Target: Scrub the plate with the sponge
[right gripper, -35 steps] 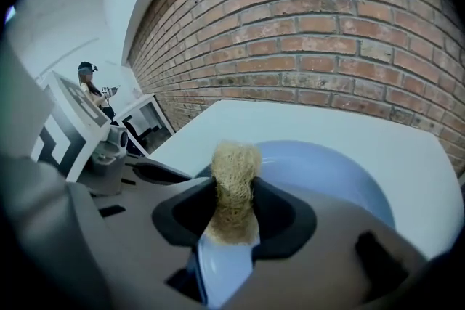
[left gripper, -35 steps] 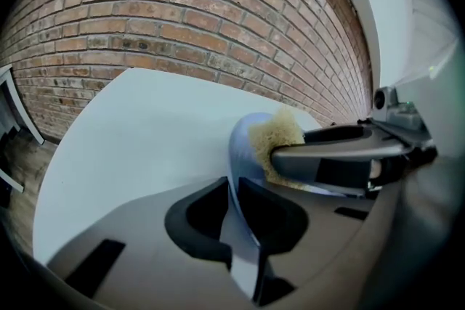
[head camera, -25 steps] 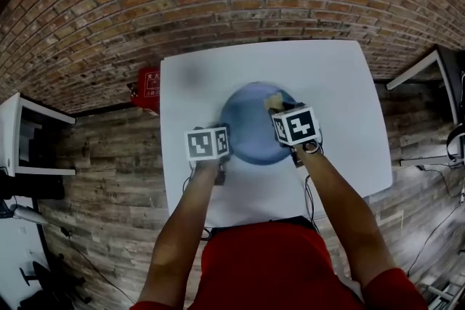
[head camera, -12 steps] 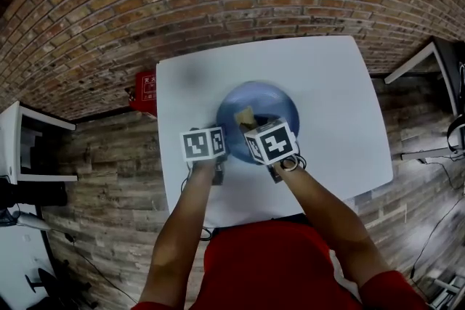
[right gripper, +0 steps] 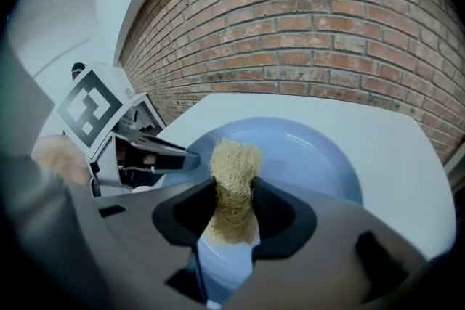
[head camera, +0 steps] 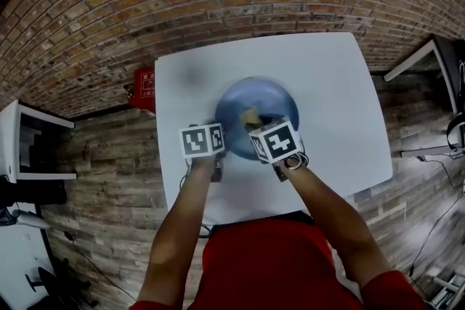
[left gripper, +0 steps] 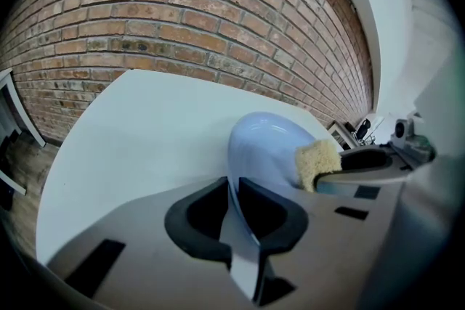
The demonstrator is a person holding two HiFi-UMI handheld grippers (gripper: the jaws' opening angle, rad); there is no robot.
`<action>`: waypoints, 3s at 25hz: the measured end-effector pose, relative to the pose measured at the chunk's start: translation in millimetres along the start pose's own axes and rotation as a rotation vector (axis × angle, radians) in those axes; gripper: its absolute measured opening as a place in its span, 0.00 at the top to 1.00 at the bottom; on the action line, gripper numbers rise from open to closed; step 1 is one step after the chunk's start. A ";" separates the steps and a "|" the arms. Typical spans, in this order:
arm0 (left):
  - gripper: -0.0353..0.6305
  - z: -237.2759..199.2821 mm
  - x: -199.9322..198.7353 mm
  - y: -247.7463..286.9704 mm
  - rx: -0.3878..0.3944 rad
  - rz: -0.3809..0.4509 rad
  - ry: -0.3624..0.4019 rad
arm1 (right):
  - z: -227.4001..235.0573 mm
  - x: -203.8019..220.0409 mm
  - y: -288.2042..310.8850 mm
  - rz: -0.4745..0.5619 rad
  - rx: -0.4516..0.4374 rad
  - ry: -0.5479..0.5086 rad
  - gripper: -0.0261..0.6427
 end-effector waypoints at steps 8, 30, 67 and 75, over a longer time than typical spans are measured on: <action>0.86 0.1 0.5 -0.6 -0.002 -0.005 0.006 | 67.3 25.1 -29.6 -0.029 0.136 0.060 0.73; 0.86 -0.4 3.1 -1.5 -0.005 0.003 -0.007 | -36.3 23.1 -5.5 -0.016 -0.063 -0.003 0.73; 0.65 24.4 -24.8 -88.9 0.013 0.396 0.082 | 29.2 -0.6 -97.7 0.371 -0.083 0.037 0.73; 0.82 69.8 -50.4 -152.7 0.052 0.637 0.240 | 5.5 -28.0 -149.6 0.658 -0.158 -0.043 0.73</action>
Point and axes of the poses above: the fingertips, and each gripper's own axes: y forward along the fingers, z to its right, x out of its underside, the point moved 5 cm from there along -y, backward along the fingers, and after that the axes turned 4 degrees about -z, right-handed, at the moved point
